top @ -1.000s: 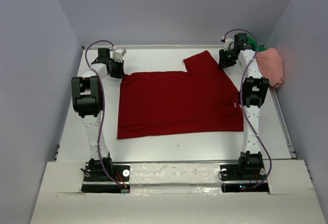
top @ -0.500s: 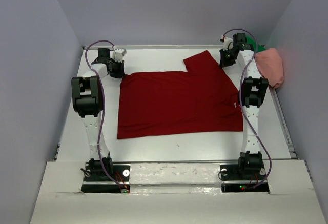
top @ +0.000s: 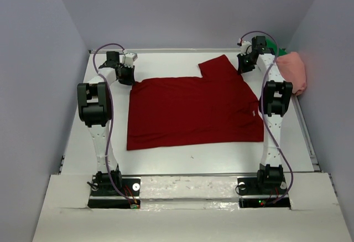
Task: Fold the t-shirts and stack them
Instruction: Grap the side of the flattened tshirt furthest away from the robot with both arms, then fold the other side of the tshirt into a rectangle
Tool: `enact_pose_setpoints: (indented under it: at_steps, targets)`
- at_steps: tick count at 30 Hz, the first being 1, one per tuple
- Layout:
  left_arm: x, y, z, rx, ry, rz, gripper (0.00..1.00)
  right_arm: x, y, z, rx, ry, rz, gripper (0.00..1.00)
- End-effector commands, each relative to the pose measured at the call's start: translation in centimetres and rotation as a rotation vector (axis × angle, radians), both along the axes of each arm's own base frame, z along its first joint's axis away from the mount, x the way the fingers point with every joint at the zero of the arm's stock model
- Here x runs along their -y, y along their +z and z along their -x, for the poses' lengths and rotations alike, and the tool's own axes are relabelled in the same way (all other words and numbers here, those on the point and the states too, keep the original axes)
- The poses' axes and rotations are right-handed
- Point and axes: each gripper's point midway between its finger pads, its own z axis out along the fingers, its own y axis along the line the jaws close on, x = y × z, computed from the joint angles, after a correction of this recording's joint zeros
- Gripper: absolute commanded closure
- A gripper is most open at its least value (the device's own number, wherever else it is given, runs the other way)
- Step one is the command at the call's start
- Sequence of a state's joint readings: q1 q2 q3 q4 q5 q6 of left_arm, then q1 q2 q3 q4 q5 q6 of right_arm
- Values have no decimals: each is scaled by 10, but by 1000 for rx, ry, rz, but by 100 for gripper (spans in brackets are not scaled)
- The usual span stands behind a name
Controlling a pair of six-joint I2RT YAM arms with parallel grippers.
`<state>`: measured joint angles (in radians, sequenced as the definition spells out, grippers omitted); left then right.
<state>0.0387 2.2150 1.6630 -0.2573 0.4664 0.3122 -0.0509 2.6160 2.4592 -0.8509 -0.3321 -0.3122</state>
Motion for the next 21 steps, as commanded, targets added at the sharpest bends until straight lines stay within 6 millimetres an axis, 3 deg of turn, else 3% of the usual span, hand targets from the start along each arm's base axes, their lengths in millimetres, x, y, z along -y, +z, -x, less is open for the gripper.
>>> enact_pose_setpoints:
  at_steps: [1, 12, 21]
  targets:
    - [1, 56, -5, 97, -18, -16, 100, -1, 63, -12, 145, 13, 24, 100]
    - [-1, 79, -6, 146, -16, -33, 100, -2, 93, -8, 188, 24, 27, 100]
    - [-4, 79, 8, 141, -29, -52, 100, -1, 88, 3, 162, 36, 42, 100]
